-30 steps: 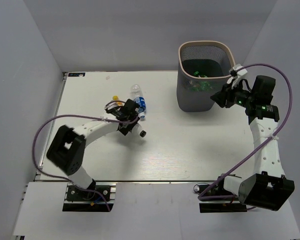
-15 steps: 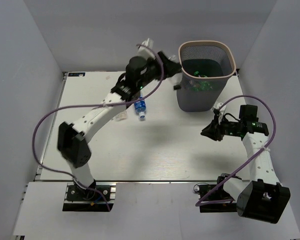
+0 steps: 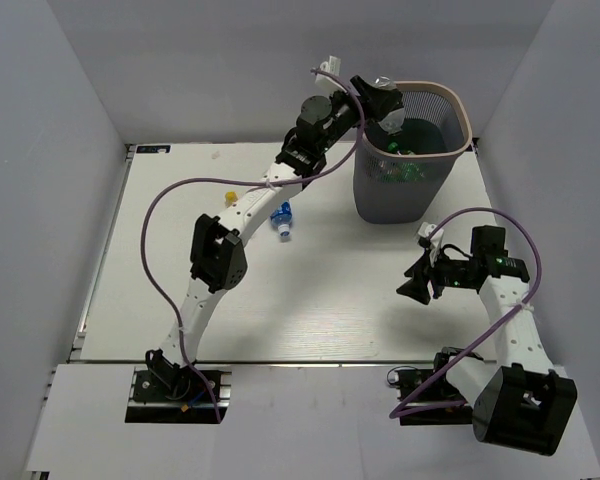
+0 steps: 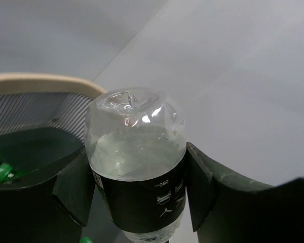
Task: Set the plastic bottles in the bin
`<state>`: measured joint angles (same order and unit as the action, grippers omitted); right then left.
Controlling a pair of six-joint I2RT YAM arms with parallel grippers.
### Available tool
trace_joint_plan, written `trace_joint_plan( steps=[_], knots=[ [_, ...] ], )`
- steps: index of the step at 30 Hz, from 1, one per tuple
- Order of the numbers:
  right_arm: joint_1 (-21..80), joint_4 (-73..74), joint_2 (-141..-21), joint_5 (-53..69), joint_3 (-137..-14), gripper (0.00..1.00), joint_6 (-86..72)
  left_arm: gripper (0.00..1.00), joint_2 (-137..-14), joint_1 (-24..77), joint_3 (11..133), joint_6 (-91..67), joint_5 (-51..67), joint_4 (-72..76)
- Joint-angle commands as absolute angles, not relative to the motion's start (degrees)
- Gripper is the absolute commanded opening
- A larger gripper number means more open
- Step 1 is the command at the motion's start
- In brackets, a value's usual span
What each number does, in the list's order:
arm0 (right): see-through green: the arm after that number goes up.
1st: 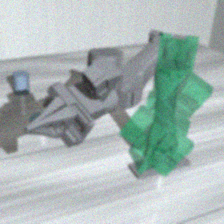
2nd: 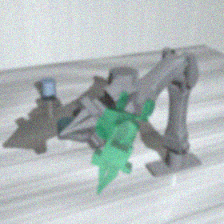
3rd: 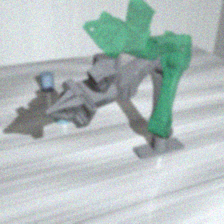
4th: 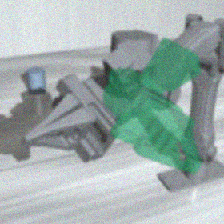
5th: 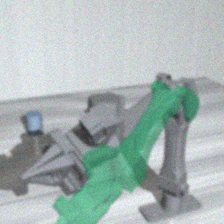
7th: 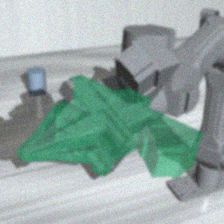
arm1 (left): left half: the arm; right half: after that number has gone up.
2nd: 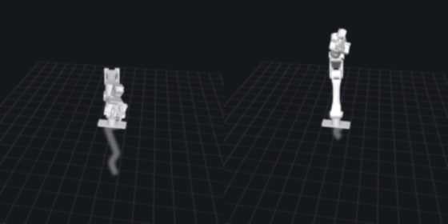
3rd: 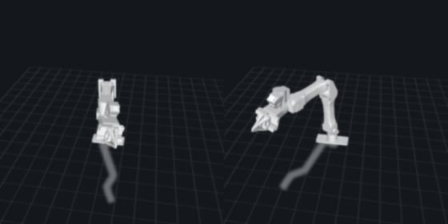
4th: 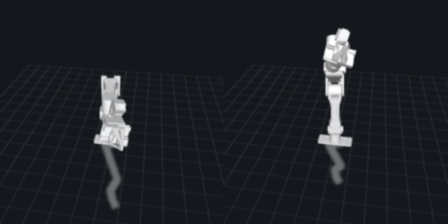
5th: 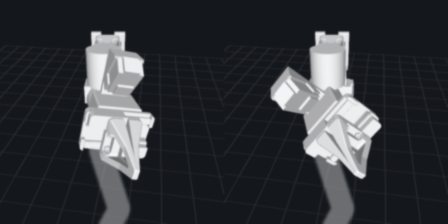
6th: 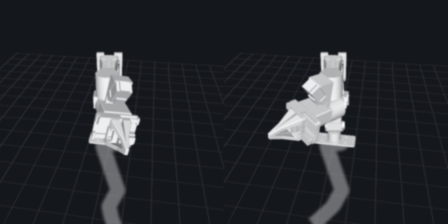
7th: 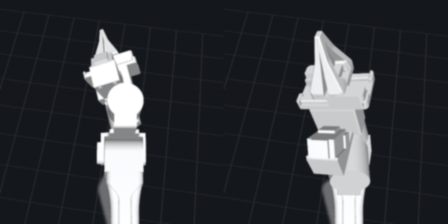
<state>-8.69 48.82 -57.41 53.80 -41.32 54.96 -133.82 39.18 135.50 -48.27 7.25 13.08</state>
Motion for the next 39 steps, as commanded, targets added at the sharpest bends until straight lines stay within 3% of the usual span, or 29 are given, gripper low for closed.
trace_joint_plan(
  steps=[1, 2, 3, 4, 13, 17, 18, 21, 23, 27, 28, 31, 34, 39],
  knots=[
    [-8.5, 46.4, -56.2, 54.2, -40.5, 0.63, 54.1, 0.73, -135.4, 39.2, 140.4, -50.2, 4.7, 14.4],
    [-8.4, 45.9, -55.4, 54.2, -40.3, 0.71, 53.8, 0.77, -135.4, 39.2, 140.4, -50.2, 4.0, 14.4],
    [-8.4, 45.5, -55.1, 54.1, -40.1, 0.86, 53.4, 0.87, -135.4, 39.2, 140.4, -50.2, 3.5, 14.4],
    [-8.4, 45.1, -54.9, 53.7, -39.4, 0.9, 53.0, 0.93, -135.4, 39.2, 140.4, -50.2, 3.5, 14.4],
    [-5.6, 40.0, -58.5, 60.2, -40.7, 0.9, 49.0, 0.97, -125.3, 39.2, 135.9, -46.2, 2.8, 15.0],
    [3.0, 35.4, -64.2, 55.7, -45.7, 0.7, 43.3, 0.97, -109.4, 38.7, 120.3, -35.1, -1.5, 7.6],
    [4.8, 34.0, -65.7, 52.9, -46.2, 0.57, 41.9, 0.97, -105.7, 38.7, 116.7, -33.3, -3.1, 2.5],
    [12.9, 28.1, -70.0, 47.6, -50.3, 0.44, 36.2, 0.97, -90.0, 38.1, 100.2, -28.7, -10.7, -6.6],
    [19.9, 24.4, -74.9, 44.8, -52.3, 0.42, 28.5, 0.99, -82.0, 38.1, 87.4, -27.7, -18.6, -10.9],
    [26.2, 18.9, -85.8, 35.6, -65.6, 0.54, 15.1, 0.99, -64.8, 38.1, 72.5, -34.7, -27.9, -24.1],
    [26.8, 18.7, -87.7, 33.6, -67.9, 0.63, 12.5, 0.99, -59.5, 38.1, 70.5, -36.9, -29.7, -30.4],
    [29.5, 17.1, -97.4, 26.7, -80.8, 0.71, 6.4, 0.99, -52.5, 38.6, 63.2, -45.9, -31.5, -41.3],
    [32.4, 20.0, -106.8, 17.6, -93.8, 0.74, 0.4, 0.99, -45.4, 38.6, 55.1, -51.8, -30.0, -46.3],
    [35.9, 24.4, -119.8, 13.8, -107.0, 0.82, -10.7, 1.0, -41.7, 38.6, 48.9, -55.2, -27.2, -48.2]
  ],
)
